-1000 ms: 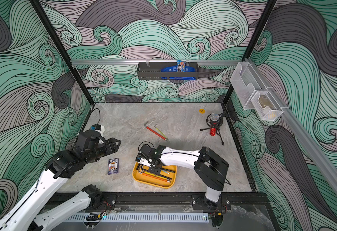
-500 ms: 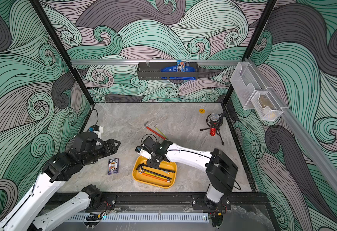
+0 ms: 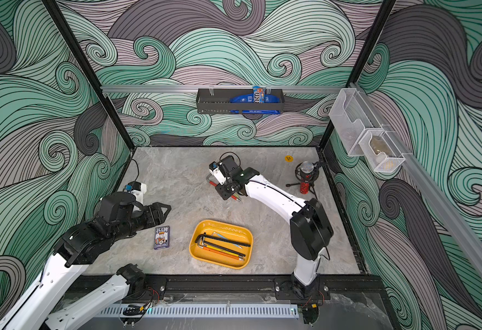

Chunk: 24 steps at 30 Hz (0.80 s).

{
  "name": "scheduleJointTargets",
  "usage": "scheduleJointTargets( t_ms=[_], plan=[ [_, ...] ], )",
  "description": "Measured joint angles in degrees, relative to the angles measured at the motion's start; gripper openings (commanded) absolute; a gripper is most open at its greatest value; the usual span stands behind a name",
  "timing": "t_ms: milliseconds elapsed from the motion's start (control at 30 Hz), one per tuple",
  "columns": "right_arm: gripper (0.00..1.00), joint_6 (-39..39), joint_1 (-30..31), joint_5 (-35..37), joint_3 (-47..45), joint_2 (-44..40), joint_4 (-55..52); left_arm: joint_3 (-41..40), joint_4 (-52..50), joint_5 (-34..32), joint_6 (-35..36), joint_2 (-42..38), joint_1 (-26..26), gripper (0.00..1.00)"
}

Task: Put the hex key on the desktop into the storage box
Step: Pick up the Allen key from the center of the board.

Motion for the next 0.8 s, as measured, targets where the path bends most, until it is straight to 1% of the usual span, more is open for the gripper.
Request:
scheduleJointTargets(
  t_ms=[267, 500, 800],
  plan=[
    [0.46, 1.84, -2.36, 0.09, 6.45, 11.23, -2.05, -0.61, -0.79, 1.14, 1.53, -0.35, 0.00, 0.68],
    [0.48, 0.87, -3.10, 0.44, 11.63, 17.86, -2.84, -0.61, -0.92, 1.38, 2.16, -0.37, 0.00, 0.68],
    [0.49, -1.20, -3.10, 1.49, 23.41, 27.39, -2.91, -0.61, -1.33, 1.36, 3.08, -0.07, 0.00, 0.68]
  ],
)
